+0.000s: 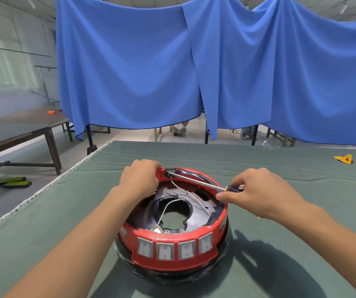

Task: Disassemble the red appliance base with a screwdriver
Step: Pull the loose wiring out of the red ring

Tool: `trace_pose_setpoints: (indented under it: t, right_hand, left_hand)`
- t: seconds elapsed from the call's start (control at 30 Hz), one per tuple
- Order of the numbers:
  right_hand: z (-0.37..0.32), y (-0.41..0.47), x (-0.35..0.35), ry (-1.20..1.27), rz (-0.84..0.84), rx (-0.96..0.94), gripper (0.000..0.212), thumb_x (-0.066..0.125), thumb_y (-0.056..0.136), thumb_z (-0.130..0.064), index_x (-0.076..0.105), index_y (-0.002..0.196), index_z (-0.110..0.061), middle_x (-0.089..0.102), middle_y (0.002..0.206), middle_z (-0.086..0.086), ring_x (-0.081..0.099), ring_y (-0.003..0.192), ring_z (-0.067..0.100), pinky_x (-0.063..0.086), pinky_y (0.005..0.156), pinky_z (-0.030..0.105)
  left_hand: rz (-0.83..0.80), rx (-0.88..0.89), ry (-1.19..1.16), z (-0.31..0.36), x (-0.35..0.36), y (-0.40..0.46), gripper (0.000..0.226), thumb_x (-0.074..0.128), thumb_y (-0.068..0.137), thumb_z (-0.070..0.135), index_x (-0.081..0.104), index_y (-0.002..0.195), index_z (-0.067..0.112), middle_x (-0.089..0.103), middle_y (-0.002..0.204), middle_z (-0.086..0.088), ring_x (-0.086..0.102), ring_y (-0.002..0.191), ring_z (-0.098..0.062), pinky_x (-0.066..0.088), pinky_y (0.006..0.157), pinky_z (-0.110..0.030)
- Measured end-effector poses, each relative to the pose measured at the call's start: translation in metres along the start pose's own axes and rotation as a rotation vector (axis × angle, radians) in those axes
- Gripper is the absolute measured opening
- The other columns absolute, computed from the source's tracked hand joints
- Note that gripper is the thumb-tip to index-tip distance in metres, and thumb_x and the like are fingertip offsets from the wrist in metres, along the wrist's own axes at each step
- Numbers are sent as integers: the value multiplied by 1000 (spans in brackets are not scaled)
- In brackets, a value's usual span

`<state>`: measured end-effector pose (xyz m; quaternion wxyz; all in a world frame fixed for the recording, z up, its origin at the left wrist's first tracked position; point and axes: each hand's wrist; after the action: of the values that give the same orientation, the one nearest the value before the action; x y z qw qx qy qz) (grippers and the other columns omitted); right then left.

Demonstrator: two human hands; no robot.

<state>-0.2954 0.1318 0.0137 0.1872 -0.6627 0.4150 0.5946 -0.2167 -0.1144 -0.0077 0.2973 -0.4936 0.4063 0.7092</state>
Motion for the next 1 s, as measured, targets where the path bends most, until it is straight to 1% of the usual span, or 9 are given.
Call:
trace_pose_setpoints:
  t: [0.17, 0.27, 0.37, 0.47, 0.53, 0.63, 0.73, 0.87, 1.0]
  right_hand:
    - [-9, -4, 2, -81, 22, -17, 49, 55, 77, -72, 74, 80, -27, 63, 62, -5, 57, 59, 15, 36, 47, 24]
    - [-8, -8, 4, -119, 46, 4, 49, 55, 81, -67, 68, 70, -21, 56, 55, -4, 53, 54, 15, 29, 44, 24]
    - [-6, -13, 3, -136, 59, 27, 48, 56, 82, -63, 62, 64, -19, 52, 55, -2, 49, 52, 16, 28, 44, 24]
    - [-6, -16, 2, -124, 53, 40, 47, 56, 83, -62, 60, 64, -19, 51, 55, -2, 48, 52, 16, 28, 44, 25]
    - [-6, -17, 3, -122, 57, 40, 48, 55, 83, -62, 60, 63, -19, 51, 56, -2, 48, 52, 16, 28, 44, 25]
    - [-6, -18, 3, -124, 57, 39, 50, 55, 83, -63, 59, 62, -18, 52, 57, -2, 49, 52, 17, 28, 44, 24]
    - [-7, -17, 2, -132, 53, 30, 51, 55, 83, -64, 58, 62, -17, 51, 56, -2, 49, 52, 17, 28, 44, 25]
    - [-11, -16, 5, -129, 51, 12, 53, 55, 84, -62, 50, 57, -17, 49, 55, -2, 47, 51, 15, 26, 44, 25]
    - [-15, -19, 5, -118, 52, 5, 53, 53, 87, -60, 45, 56, -18, 46, 56, -2, 43, 50, 14, 25, 44, 26]
  left_hand:
    - [-73, -57, 82, 16, 7, -14, 45, 47, 89, 20, 44, 134, 19, 46, 134, -9, 39, 125, -30, 33, 99, -42]
    - [-33, -14, 73, 16, 14, -17, 50, 50, 89, 22, 38, 138, 22, 44, 138, -4, 39, 128, -28, 31, 102, -41]
    - [-34, 16, 23, 13, 13, -16, 57, 52, 86, 18, 38, 141, 26, 45, 139, 0, 40, 128, -26, 33, 102, -40]
    - [7, 16, -93, 13, 11, -18, 56, 51, 82, 10, 46, 135, 26, 52, 134, -1, 46, 123, -27, 37, 101, -40]
    - [57, -13, -202, 14, 9, -20, 47, 48, 80, 5, 58, 123, 22, 59, 125, -3, 52, 115, -28, 41, 97, -40]
    - [71, -35, -235, 15, 9, -19, 38, 47, 78, 3, 70, 103, 19, 67, 112, -2, 58, 106, -26, 46, 92, -39]
    - [44, -43, -218, 16, 10, -20, 39, 48, 78, 3, 71, 106, 18, 64, 120, 1, 56, 110, -26, 46, 96, -39]
    - [30, -29, -178, 14, 10, -19, 39, 52, 80, 6, 71, 111, 21, 54, 135, 3, 51, 119, -25, 41, 102, -40]
    - [41, -14, -171, 15, 8, -19, 39, 53, 78, 6, 71, 110, 19, 61, 124, 4, 54, 113, -25, 44, 98, -39]
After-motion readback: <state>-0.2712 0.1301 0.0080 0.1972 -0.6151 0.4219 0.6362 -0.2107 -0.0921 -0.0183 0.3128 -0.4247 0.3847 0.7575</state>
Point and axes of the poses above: each hand's wrist, its own y-axis towards the middle knuckle, its own x-axis out of the palm, z = x × y
